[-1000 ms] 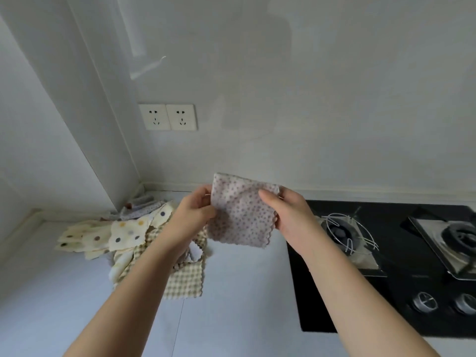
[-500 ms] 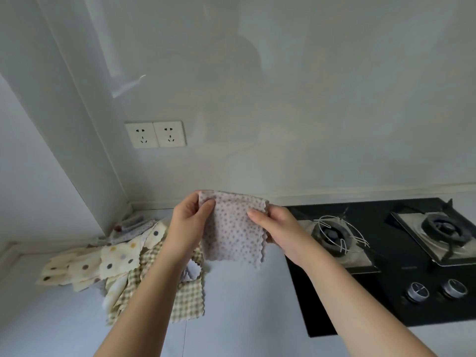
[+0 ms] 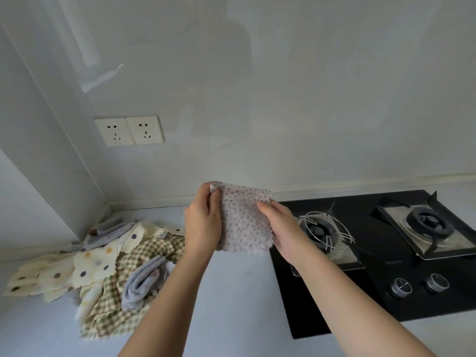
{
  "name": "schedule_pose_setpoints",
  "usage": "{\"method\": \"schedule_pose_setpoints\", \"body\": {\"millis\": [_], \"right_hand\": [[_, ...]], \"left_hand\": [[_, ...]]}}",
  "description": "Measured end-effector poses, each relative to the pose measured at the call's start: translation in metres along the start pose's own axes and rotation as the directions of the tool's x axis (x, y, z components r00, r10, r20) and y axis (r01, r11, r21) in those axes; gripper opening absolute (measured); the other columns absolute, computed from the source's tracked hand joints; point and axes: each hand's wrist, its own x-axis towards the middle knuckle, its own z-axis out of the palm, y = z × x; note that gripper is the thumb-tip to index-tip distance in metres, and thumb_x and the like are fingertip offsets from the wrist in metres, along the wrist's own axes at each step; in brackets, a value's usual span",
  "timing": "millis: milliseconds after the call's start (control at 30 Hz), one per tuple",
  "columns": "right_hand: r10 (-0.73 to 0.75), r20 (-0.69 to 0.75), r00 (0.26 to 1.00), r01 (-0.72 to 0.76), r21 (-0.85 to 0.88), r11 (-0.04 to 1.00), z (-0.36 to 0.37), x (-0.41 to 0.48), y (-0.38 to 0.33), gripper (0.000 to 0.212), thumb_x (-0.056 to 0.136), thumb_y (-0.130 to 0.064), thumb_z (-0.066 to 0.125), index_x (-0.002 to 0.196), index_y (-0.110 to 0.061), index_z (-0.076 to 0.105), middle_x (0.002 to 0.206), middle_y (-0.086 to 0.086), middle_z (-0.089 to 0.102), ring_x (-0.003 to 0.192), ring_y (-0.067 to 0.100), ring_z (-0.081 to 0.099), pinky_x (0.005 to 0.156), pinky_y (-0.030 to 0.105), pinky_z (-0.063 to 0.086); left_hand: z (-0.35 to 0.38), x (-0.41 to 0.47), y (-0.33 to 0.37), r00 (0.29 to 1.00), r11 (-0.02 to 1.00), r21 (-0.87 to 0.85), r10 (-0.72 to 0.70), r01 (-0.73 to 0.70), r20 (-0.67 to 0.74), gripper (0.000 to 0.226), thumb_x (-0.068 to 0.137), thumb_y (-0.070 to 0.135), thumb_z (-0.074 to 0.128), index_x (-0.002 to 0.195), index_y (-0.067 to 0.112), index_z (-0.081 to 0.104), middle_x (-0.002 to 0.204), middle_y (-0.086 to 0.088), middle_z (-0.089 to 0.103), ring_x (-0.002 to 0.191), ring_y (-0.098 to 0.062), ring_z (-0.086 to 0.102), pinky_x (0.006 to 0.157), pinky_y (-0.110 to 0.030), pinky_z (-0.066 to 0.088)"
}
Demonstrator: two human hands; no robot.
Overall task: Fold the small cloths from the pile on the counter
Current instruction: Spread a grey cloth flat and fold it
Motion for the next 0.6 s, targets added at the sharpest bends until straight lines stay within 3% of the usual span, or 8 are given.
{"method": "schedule_pose_setpoints", "body": {"millis": [133, 233, 367, 467, 600], "right_hand": [[0.022, 0.033, 0.999, -0.024, 0.059, 0.998, -0.045, -0.006, -0.008, 0.020, 0.099, -0.025, 0.052, 0.110, -0.018, 0.067, 0.109, 0.002, 0.073, 0.106, 0.023, 0.067, 0.100, 0.046, 0.047], [0.007, 0.025, 1.000, -0.009, 0.065, 0.998, -0.092, -0.014, -0.015, 0.022, 0.097, -0.031, 0.056, 0.112, -0.017, 0.065, 0.110, 0.000, 0.073, 0.105, 0.018, 0.068, 0.098, 0.043, 0.050], [-0.057, -0.104, 0.993, 0.054, -0.037, 0.998, -0.180, -0.036, -0.024, 0.026, 0.093, -0.037, 0.061, 0.110, -0.020, 0.068, 0.109, -0.001, 0.073, 0.104, 0.019, 0.068, 0.098, 0.051, 0.050], [-0.090, -0.111, 0.990, 0.080, -0.097, 0.992, -0.257, -0.061, -0.033, 0.020, 0.095, -0.037, 0.058, 0.105, -0.023, 0.068, 0.110, 0.003, 0.071, 0.107, 0.020, 0.066, 0.102, 0.049, 0.047], [-0.179, -0.259, 0.949, 0.127, -0.204, 0.971, -0.362, -0.084, -0.046, 0.031, 0.098, -0.043, 0.051, 0.104, -0.016, 0.065, 0.111, 0.017, 0.066, 0.110, 0.030, 0.061, 0.098, 0.044, 0.047]], "left_hand": [[0.036, -0.008, 0.018, 1.000, 1.000, 0.018, 0.000, -0.001, 0.031, 0.023, 0.101, 0.018, 0.043, 0.079, 0.022, 0.048, 0.064, 0.007, 0.051, 0.060, 0.001, 0.048, 0.055, -0.015, 0.034], [0.080, -0.024, 0.044, 0.998, 1.000, 0.000, -0.017, 0.017, 0.059, 0.030, 0.101, 0.023, 0.045, 0.071, 0.024, 0.042, 0.060, 0.009, 0.043, 0.054, 0.001, 0.044, 0.051, -0.014, 0.034], [0.158, -0.057, 0.087, 0.991, 0.990, -0.056, -0.123, 0.126, 0.052, 0.040, 0.098, 0.034, 0.048, 0.065, 0.015, 0.035, 0.059, 0.007, 0.033, 0.052, -0.006, 0.031, 0.050, -0.022, 0.027], [0.223, -0.092, 0.129, 0.992, 0.988, -0.091, -0.122, 0.125, 0.040, 0.040, 0.099, 0.031, 0.047, 0.066, 0.011, 0.036, 0.060, 0.004, 0.031, 0.053, -0.007, 0.027, 0.050, -0.023, 0.024], [0.315, -0.139, 0.190, 0.975, 0.961, -0.191, -0.174, 0.198, 0.137, 0.038, 0.098, 0.036, 0.047, 0.069, 0.015, 0.035, 0.060, 0.006, 0.032, 0.053, -0.004, 0.028, 0.056, -0.025, 0.028]]}}
